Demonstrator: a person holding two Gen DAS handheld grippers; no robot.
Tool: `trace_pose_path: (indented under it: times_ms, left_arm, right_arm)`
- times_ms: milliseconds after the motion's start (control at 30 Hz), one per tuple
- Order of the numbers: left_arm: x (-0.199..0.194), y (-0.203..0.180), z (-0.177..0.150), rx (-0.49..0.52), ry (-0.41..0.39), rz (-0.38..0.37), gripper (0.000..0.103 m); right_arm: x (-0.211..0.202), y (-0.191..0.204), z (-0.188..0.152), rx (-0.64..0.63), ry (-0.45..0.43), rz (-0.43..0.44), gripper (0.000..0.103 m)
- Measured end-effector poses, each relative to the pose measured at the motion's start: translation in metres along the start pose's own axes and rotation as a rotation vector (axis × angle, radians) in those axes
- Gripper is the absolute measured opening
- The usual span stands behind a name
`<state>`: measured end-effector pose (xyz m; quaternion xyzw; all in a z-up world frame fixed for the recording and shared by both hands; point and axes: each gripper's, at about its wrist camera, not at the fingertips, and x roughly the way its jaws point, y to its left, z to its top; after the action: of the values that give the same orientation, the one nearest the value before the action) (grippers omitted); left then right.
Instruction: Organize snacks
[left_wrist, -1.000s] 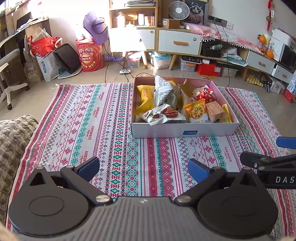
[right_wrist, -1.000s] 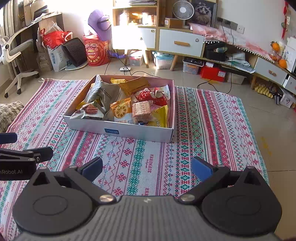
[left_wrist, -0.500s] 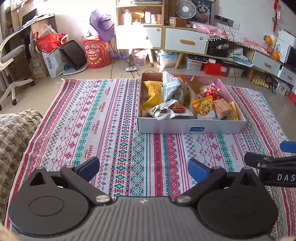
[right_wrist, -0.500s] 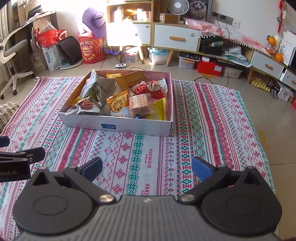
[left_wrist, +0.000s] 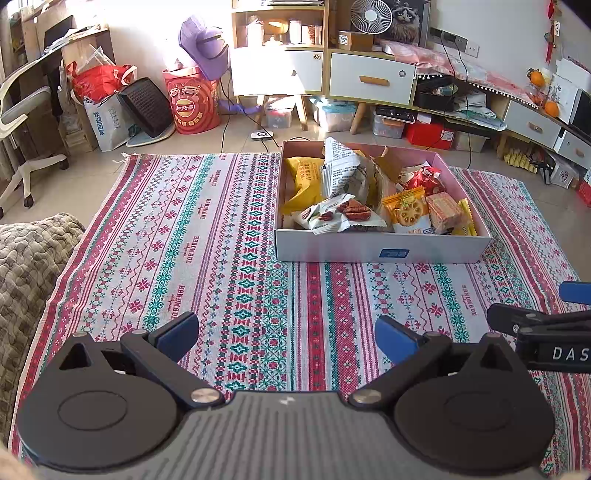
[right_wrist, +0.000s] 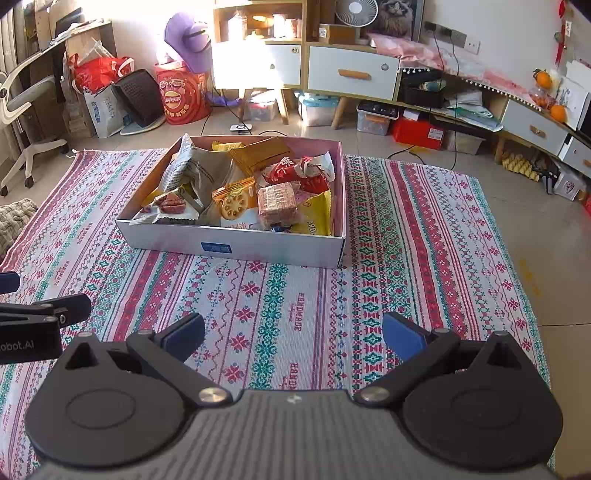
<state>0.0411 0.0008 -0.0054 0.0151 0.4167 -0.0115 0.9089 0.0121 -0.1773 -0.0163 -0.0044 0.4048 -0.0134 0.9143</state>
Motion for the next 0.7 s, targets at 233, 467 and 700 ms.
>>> trace_pose_path:
  times_ms: [233, 467, 700]
  left_arm:
    - [0.0017, -0.0014, -0.0023, 0.005, 0.011, -0.003, 0.103]
    - [0.0024, -0.0015, -0.0019, 0.003, 0.012, -0.001, 0.103]
    - [0.0028, -0.0013, -0.0023, 0.003, 0.014, -0.001, 0.103]
  right_arm:
    - [0.0002, 0.0005, 0.001, -0.007, 0.001, 0.0, 0.103]
    - [0.0008, 0.0001, 0.0014, -0.006, 0.005, -0.001, 0.103]
    - [0.0013, 0.001, 0.0004, -0.013, 0.006, -0.001, 0.103]
